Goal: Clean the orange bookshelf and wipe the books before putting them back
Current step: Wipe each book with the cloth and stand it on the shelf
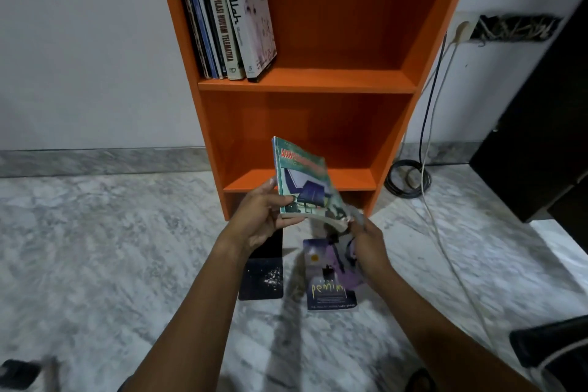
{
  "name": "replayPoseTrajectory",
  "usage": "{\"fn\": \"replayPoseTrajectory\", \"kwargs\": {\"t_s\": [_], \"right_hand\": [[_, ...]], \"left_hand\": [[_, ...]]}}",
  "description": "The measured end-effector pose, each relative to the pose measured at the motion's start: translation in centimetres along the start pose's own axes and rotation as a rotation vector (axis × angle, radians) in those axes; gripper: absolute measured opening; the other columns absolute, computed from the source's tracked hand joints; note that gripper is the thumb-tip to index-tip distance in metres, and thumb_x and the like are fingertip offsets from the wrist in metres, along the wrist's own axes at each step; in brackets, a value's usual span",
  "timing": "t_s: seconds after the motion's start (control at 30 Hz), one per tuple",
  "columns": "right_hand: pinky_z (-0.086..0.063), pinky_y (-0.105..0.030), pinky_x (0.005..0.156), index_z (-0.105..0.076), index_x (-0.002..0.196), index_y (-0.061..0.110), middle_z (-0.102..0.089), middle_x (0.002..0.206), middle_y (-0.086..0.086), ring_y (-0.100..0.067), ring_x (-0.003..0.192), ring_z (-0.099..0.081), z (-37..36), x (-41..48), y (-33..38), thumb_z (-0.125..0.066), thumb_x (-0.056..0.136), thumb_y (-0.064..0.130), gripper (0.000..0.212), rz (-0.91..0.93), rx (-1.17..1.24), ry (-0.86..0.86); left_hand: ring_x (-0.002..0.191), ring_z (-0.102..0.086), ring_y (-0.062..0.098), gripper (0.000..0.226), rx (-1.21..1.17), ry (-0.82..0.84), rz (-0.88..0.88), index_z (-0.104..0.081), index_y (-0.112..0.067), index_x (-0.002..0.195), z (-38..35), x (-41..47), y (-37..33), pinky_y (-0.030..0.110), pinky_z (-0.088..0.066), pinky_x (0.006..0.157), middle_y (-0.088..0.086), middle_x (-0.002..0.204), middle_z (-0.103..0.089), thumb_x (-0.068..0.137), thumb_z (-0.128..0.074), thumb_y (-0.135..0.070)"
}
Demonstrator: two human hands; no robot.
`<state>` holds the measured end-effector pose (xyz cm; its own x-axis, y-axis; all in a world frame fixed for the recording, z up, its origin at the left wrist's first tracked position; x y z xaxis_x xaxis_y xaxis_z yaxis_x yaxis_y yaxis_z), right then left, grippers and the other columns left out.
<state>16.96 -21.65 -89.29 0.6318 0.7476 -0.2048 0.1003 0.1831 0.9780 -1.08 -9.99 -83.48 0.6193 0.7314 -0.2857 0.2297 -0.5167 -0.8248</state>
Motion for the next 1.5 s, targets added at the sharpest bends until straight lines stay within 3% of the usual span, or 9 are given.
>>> {"fn": "replayPoseTrajectory", "kwargs": {"t_s": [0.2, 0.3, 0.53, 0.7, 0.83, 0.97, 1.1, 1.2, 1.5], "right_hand": [[-0.059, -0.048, 0.096, -0.067, 0.131, 0.003, -0.068, 0.129, -0.022, -0.037, 0.116, -0.068, -3.4, -0.6, 4.0, -0.052, 0.100, 0.052, 0.060, -0.284, 0.761, 0.258], [-0.063, -0.044, 0.080, -0.069, 0.119, 0.006, -0.072, 0.118, -0.021, -0.035, 0.096, -0.073, -3.3, 0.1, 7.4, -0.068, 0.093, 0.018, 0.029, -0.125, 0.521, 0.241], [-0.057, -0.038, 0.064, -0.065, 0.115, 0.038, -0.070, 0.097, -0.002, -0.020, 0.079, -0.067, -6.0, -3.9, 11.7, -0.070, 0.084, 0.007, 0.044, 0.373, -0.244, 0.126], [-0.049, -0.031, 0.105, -0.041, 0.153, 0.038, -0.051, 0.148, 0.013, 0.000, 0.133, -0.051, -12.6, -8.1, 8.9, -0.065, 0.092, 0.032, 0.065, 0.442, -0.215, 0.531], [-0.033, -0.045, 0.116, -0.026, 0.151, 0.059, -0.027, 0.156, 0.030, 0.004, 0.143, -0.030, -11.8, -6.6, 10.1, -0.034, 0.101, 0.056, 0.051, 0.583, -0.377, 0.349], [-0.046, -0.050, 0.102, -0.045, 0.147, 0.041, -0.051, 0.141, 0.009, -0.015, 0.130, -0.050, -8.4, -2.6, 13.1, -0.038, 0.105, 0.051, 0.044, 0.757, -0.527, 0.011], [-0.040, -0.032, 0.079, -0.057, 0.135, 0.026, -0.059, 0.121, 0.003, -0.019, 0.114, -0.057, -4.5, 1.6, 11.8, -0.043, 0.107, 0.045, 0.036, 0.412, -0.387, -0.127], [-0.039, -0.030, 0.078, -0.056, 0.134, 0.021, -0.057, 0.118, 0.004, -0.018, 0.112, -0.056, -4.3, 1.9, 9.7, -0.040, 0.109, 0.043, 0.037, 0.256, -0.275, -0.131], [-0.049, -0.040, 0.098, -0.062, 0.135, 0.024, -0.060, 0.130, 0.004, -0.014, 0.122, -0.055, -12.0, -7.0, 10.3, -0.047, 0.105, 0.034, 0.035, 0.790, -0.444, 0.245]], "left_hand": [[0.118, -0.065, 0.039, 0.061, 0.032, 0.059, -0.003, -0.042, -0.012, 0.149, -2.0, 0.0, -0.7, 0.042, -0.064, 0.071, 0.020, 0.134, -0.064, 0.095, -0.049, 0.014], [0.110, -0.070, 0.033, 0.058, 0.189, 0.020, -0.025, -0.046, -0.017, 0.147, -1.5, 0.1, -0.7, 0.041, -0.063, 0.080, 0.018, 0.128, -0.068, 0.096, -0.050, 0.010], [0.112, -0.065, 0.023, 0.103, 0.226, -0.126, -0.128, -0.017, -0.047, 0.156, -1.8, 0.4, -1.0, 0.050, -0.052, 0.093, 0.000, 0.136, -0.060, 0.073, -0.072, -0.072], [0.070, -0.066, 0.016, 0.054, -0.078, -0.126, -0.110, -0.066, -0.014, 0.096, -2.0, -1.5, -1.2, 0.030, -0.056, 0.065, 0.001, 0.078, -0.066, 0.100, -0.042, -0.062], [0.085, -0.074, 0.018, 0.057, -0.063, 0.004, -0.126, -0.070, -0.021, 0.114, -3.2, -2.4, -0.5, 0.029, -0.060, 0.071, 0.002, 0.090, -0.077, 0.104, -0.026, -0.056], [0.090, -0.075, 0.021, 0.051, -0.101, 0.106, -0.016, -0.083, -0.026, 0.097, -4.4, -3.3, 2.2, 0.034, -0.061, 0.075, 0.007, 0.101, -0.078, 0.100, -0.039, -0.052], [0.088, -0.075, 0.029, 0.040, -0.135, 0.082, -0.018, -0.072, -0.016, 0.114, -4.5, -3.8, 1.9, 0.039, -0.060, 0.073, 0.015, 0.106, -0.076, 0.098, -0.047, -0.042], [0.067, -0.075, 0.022, 0.029, -0.083, 0.080, -0.075, -0.064, -0.017, 0.104, -4.8, -3.7, 0.9, 0.030, -0.061, 0.056, 0.007, 0.081, -0.078, 0.105, -0.039, -0.031], [0.076, -0.069, 0.022, 0.042, -0.251, -0.067, -0.205, -0.070, -0.007, 0.111, -1.3, -2.2, -1.5, 0.030, -0.059, 0.069, 0.013, 0.092, -0.072, 0.097, -0.051, -0.041]]}}
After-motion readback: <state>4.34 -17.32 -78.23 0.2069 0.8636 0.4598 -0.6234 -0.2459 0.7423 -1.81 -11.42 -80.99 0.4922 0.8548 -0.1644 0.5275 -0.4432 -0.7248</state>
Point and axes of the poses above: each hand's wrist, its own x-axis towards the middle knuckle, its own z-axis out of the back of the hand, y = z × x, the point moved 10 cm from there along x, towards the middle knuckle
